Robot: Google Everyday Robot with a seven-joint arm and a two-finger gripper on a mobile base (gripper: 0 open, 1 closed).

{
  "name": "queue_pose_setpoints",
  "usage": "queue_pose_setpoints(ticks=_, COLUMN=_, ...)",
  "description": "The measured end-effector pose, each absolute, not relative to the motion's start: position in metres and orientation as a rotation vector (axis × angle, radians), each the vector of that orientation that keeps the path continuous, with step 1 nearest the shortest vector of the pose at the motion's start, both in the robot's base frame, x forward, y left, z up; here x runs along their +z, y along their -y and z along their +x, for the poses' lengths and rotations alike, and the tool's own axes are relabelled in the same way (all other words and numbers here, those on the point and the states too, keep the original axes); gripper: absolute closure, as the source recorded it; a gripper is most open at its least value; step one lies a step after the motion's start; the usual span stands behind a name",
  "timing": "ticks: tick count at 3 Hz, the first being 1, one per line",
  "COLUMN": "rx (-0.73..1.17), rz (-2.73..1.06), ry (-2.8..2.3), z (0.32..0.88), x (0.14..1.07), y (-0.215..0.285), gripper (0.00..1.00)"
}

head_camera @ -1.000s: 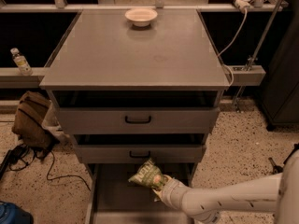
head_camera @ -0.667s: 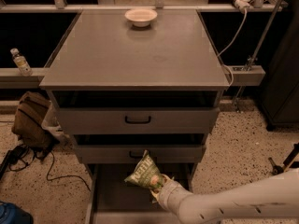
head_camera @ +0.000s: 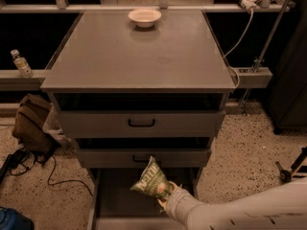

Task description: Pick green jalapeno chip bag from bottom drawer and place on counter

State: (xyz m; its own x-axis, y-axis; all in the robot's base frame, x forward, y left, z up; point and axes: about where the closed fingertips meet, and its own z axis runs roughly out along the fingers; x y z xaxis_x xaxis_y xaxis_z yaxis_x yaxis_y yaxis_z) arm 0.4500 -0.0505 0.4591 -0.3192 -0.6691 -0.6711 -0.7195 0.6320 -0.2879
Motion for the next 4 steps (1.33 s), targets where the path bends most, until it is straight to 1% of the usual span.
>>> queue_pose_setpoints(ticks=1, rx=0.118, rz=-1.064, ry=-2.055, z=0.452, x=0.475, y=0.054, gripper=1.0)
queue_pose_setpoints(ticks=2, rx=0.177, rz=-1.031, ry=-1.952, z=0.466, x=0.555, y=0.045, gripper=1.0)
queue_pose_setpoints(ticks=3, rx=0.136, rz=-1.021, ry=-1.825, z=0.47, x=0.668, y=0.045, gripper=1.0)
queue_pose_setpoints(ticks=4, rx=0.134, rz=-1.019, ry=-1.827, z=0.47, x=0.667, y=0.046, gripper=1.0)
